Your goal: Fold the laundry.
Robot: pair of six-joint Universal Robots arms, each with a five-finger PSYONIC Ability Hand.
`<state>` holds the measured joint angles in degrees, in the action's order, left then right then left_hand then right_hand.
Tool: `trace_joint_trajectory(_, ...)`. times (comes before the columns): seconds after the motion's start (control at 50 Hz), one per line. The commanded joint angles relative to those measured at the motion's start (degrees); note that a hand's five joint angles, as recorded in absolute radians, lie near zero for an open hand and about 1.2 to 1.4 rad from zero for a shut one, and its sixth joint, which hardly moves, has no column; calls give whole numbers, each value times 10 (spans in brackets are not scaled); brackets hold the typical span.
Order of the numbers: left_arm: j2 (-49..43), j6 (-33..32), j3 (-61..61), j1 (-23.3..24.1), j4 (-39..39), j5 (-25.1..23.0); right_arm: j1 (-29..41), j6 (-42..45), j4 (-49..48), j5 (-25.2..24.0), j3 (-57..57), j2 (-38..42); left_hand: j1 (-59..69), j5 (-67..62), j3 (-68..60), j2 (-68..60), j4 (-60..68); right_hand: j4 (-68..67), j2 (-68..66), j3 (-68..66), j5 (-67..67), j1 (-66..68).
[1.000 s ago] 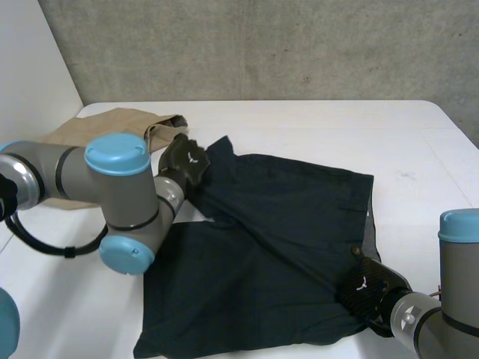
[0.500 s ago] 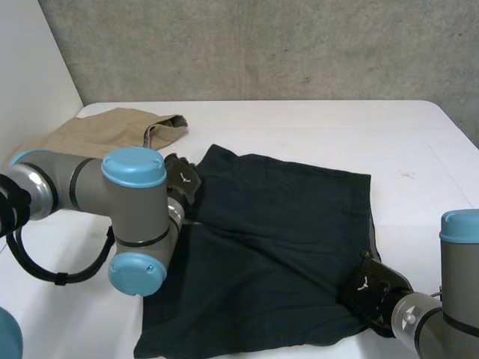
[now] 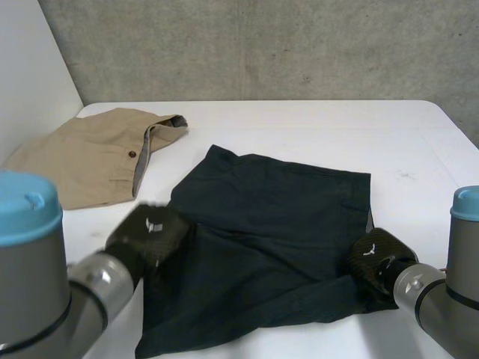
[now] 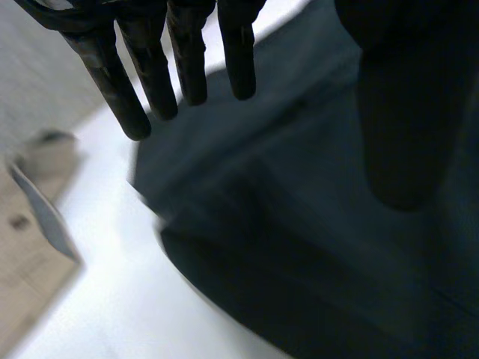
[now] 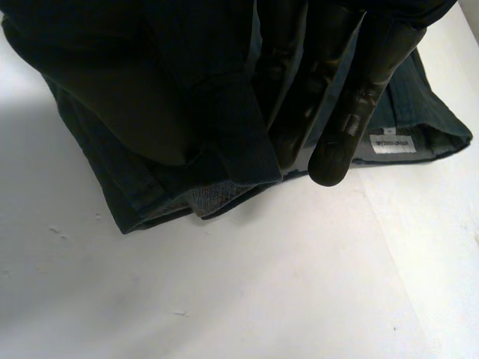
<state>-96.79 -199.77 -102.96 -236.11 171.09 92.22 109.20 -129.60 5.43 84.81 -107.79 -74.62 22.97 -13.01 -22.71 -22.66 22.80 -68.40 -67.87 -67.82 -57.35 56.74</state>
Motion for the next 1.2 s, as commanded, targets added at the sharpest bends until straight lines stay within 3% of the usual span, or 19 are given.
trace_joint_trajectory(0.02,11,13,-63,10,-26,-3,-5,-6,-2,0,3,-1,76,-76,-79,-79,78,-116,-121,-122,-126,233)
trace_joint_trajectory(0.26,3,17,-87,52,-28,3,-7,-22,-2,1,7,0,79,-79,-82,-82,81,-116,-121,-122,-126,233)
trace_joint_trajectory(0.36,-14,17,-86,57,-26,5,-7,-23,-2,1,8,0,168,-168,-171,-171,170,-116,-121,-122,-126,233)
trace_joint_trajectory(0.5,-37,13,-79,55,-21,34,-18,-22,0,1,10,-4,569,-569,-572,-572,571,-116,-121,-122,-126,233)
trace_joint_trajectory(0.64,-25,-5,-77,72,-27,60,-16,1,45,2,-5,-52,570,-570,-573,-573,572,-116,-121,-122,-126,233)
trace_joint_trajectory(0.74,10,-93,-81,90,-114,60,-20,62,146,-3,-20,-104,570,-570,-573,-573,572,-116,-121,-122,-126,233)
trace_joint_trajectory(0.88,45,-142,-57,119,-193,55,-65,147,236,-12,-34,-200,570,-570,-573,-573,572,-116,-121,-122,-126,233)
trace_joint_trajectory(0.94,42,-142,-30,114,-176,56,-72,147,235,-43,-34,-208,570,-570,-573,-573,572,-116,-121,-122,-126,233)
trace_joint_trajectory(1.04,-4,-143,32,90,-60,56,-81,105,196,-89,-28,-180,570,-570,-573,-573,572,-116,-121,-122,-126,233)
trace_joint_trajectory(1.2,-158,-144,172,49,107,59,-70,12,83,-59,58,-62,570,-570,-573,-573,572,-116,-121,-122,-126,233)
